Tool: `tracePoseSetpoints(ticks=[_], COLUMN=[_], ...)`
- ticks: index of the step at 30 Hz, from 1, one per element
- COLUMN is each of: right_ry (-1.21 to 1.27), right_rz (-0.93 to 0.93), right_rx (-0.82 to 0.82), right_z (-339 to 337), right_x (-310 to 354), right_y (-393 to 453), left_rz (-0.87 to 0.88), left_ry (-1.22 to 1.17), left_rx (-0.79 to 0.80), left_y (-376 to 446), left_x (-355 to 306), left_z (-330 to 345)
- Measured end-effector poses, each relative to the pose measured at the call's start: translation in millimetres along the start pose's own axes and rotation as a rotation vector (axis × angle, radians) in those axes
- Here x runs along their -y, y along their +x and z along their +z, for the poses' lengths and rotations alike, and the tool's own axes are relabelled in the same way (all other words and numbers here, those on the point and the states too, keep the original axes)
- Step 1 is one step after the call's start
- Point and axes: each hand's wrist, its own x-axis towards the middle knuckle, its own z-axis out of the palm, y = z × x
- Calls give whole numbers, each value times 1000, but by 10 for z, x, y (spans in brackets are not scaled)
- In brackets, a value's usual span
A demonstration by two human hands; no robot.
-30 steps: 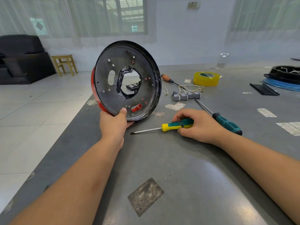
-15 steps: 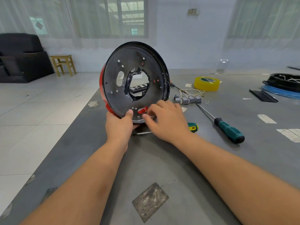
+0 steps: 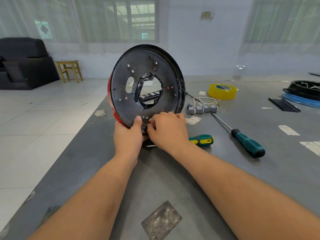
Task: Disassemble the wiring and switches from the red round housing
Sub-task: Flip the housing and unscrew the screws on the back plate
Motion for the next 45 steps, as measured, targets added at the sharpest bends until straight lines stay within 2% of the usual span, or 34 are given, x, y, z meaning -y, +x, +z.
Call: tracePoseSetpoints(ticks=[19,28,45], right_ry=[188,150,243], right_rz=[88,107,91], right_rx=[171,173,181], right_z=[-52,-26,-5], right_x=[-58,-52,-83], right_y=[50,35,52], left_rz=[53,51,49], left_ry=[134,133,223], left_rx=[38,9,-16], left_y=[-81,-45,-11], left_x=[-38,-17,11], left_z=[12,2,17])
